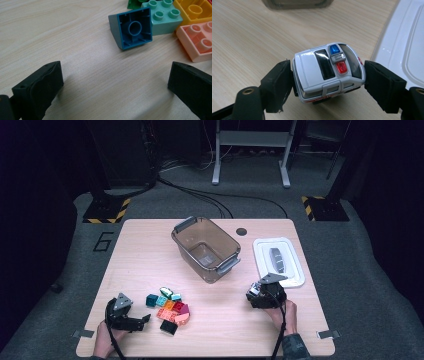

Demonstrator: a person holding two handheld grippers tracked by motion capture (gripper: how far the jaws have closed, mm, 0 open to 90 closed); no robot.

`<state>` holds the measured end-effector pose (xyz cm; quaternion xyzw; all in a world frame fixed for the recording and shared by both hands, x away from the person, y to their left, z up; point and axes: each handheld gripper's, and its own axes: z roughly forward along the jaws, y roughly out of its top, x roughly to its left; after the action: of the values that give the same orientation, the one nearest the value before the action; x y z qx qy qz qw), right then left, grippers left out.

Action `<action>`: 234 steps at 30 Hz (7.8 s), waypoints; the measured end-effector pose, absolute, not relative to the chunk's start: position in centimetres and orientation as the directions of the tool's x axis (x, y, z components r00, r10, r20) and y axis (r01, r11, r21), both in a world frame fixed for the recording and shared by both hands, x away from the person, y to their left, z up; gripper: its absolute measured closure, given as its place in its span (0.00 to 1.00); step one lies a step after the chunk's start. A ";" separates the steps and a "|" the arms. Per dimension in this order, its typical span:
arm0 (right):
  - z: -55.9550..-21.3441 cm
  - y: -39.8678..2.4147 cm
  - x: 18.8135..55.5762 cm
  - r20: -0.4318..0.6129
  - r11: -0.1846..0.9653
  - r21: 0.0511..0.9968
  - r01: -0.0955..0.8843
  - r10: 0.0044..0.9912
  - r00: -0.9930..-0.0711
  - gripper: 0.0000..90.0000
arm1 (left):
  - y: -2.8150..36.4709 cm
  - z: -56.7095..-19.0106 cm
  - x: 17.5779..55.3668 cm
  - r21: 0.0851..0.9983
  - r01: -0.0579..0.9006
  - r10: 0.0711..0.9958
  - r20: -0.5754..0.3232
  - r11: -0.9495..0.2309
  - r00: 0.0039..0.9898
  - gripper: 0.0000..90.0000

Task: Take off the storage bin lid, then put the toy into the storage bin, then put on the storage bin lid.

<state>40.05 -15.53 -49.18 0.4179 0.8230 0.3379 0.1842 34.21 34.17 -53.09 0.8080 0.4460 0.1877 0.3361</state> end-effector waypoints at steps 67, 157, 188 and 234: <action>-36.7 -11.5 45.8 -0.075 0.444 0.763 0.469 0.782 -0.619 0.26 | 34.0 -53.2 34.1 0.717 0.592 0.851 0.001 -0.367 0.525 0.00; -37.7 -10.5 46.4 -0.048 0.401 0.771 0.494 0.812 -0.582 0.11 | 34.1 -53.2 34.2 0.717 0.590 0.847 0.003 -0.373 0.531 0.00; -51.1 -13.9 39.3 0.015 0.331 0.743 0.582 0.861 -0.509 0.04 | 34.1 -53.2 34.2 0.718 0.587 0.847 0.005 -0.373 0.531 0.00; -52.9 -14.5 39.3 -0.007 0.331 0.722 0.608 0.882 -0.472 0.05 | 31.7 -51.1 37.3 0.721 0.659 0.898 -0.120 -0.214 0.423 0.54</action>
<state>39.34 -14.47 -52.86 0.4717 0.7898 0.3347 0.2044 37.31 31.71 -51.13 0.7615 0.5111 0.1651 0.3629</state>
